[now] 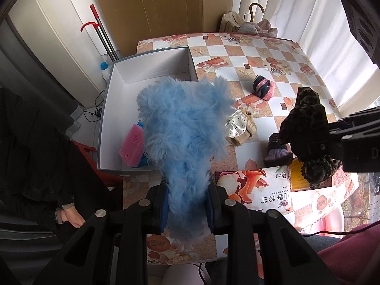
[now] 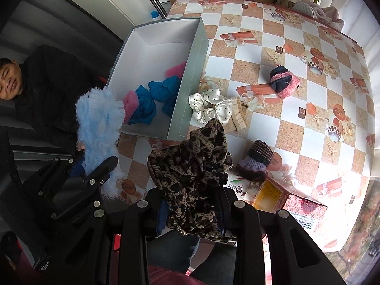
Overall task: Organize soft objects
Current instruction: 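Carry the boa and scrunchie to the white box, releasing the boa from the left gripper, then open the left gripper over the box while the right gripper drops the leopard scrunchie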
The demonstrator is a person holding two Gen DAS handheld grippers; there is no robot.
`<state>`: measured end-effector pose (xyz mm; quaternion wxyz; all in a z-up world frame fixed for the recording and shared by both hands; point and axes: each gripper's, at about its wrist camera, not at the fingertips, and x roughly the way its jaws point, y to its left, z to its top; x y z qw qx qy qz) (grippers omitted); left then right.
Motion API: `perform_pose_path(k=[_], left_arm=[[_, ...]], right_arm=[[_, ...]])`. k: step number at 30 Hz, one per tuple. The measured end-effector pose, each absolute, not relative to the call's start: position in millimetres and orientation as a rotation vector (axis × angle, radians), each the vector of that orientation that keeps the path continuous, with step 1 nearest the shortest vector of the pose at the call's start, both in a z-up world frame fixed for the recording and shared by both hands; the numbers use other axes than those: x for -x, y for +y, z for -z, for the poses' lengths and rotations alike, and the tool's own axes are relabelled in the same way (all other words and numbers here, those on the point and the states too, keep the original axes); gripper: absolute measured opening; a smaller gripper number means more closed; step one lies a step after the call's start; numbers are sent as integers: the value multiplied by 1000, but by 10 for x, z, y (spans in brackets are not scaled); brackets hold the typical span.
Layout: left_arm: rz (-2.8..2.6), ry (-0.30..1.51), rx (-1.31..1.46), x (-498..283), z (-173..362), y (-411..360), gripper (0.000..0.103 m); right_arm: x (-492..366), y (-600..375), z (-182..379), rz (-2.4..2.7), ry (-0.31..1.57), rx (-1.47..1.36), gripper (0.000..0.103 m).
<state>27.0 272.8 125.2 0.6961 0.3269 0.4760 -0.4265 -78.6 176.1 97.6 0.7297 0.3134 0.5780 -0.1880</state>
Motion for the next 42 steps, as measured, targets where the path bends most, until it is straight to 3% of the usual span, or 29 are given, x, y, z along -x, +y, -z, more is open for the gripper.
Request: perform_pose_path(k=[27, 42], left_arm=[[750, 1126, -663, -1334, -936, 2374, 28], [687, 1185, -654, -1650, -668, 2197, 28]], right_arm=[[-479, 1415, -1046, 363, 1241, -633, 34], [-968, 1225, -817, 331, 1244, -686, 34]])
